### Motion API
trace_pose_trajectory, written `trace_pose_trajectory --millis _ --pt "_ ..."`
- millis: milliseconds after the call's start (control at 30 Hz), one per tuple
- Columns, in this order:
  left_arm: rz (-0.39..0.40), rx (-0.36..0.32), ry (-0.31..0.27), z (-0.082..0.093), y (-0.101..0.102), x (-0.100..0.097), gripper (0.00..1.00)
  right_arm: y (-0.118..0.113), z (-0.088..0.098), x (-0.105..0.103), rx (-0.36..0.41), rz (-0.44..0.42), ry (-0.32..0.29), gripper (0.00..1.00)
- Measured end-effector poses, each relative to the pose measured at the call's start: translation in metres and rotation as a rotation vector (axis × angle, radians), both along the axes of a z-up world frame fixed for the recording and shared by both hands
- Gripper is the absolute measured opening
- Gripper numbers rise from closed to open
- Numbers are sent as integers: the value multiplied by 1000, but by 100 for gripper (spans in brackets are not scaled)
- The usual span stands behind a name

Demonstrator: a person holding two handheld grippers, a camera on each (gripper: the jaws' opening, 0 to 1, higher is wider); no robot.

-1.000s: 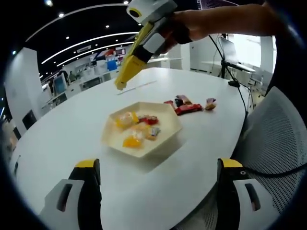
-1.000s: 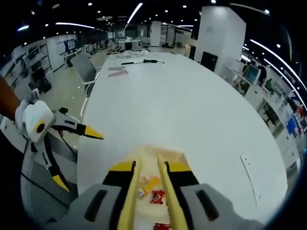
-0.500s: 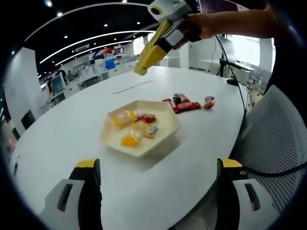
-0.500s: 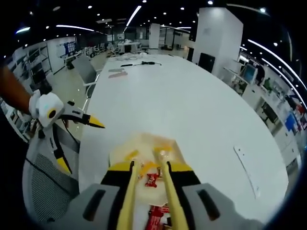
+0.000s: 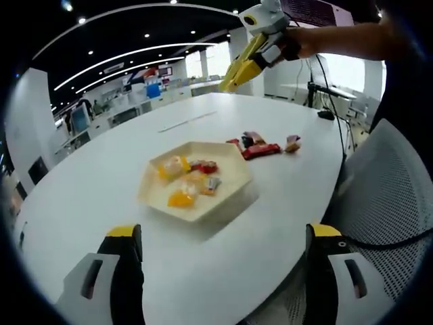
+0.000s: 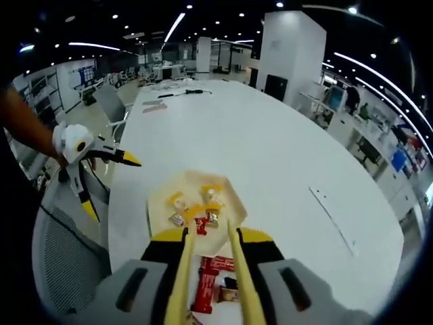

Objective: Place the target food into the container with the food tongs after gripping and lifting it, then release it inside without dropping or visibly crushing the food.

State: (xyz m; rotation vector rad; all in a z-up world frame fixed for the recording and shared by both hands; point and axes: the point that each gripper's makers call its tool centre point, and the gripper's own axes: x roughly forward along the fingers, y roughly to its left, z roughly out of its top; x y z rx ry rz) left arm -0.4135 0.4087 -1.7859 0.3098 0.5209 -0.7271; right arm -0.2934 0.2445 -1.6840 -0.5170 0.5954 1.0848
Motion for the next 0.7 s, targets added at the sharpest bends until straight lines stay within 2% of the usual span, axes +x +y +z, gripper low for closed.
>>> trace_pose_trajectory --millis 167,300,500,700 --pt "-4 -2 -1 0 -1 -1 97 -22 -1 -6 12 -13 3 28" --pt "-3 0 0 0 0 -1 96 -39 -10 -15 5 28 -13 27" --pt "-3 4 4 -2 1 0 96 -69 -25 -27 14 -3 1 27" --pt "-8 10 12 -4 0 -1 96 -100 -29 -43 19 -31 5 27"
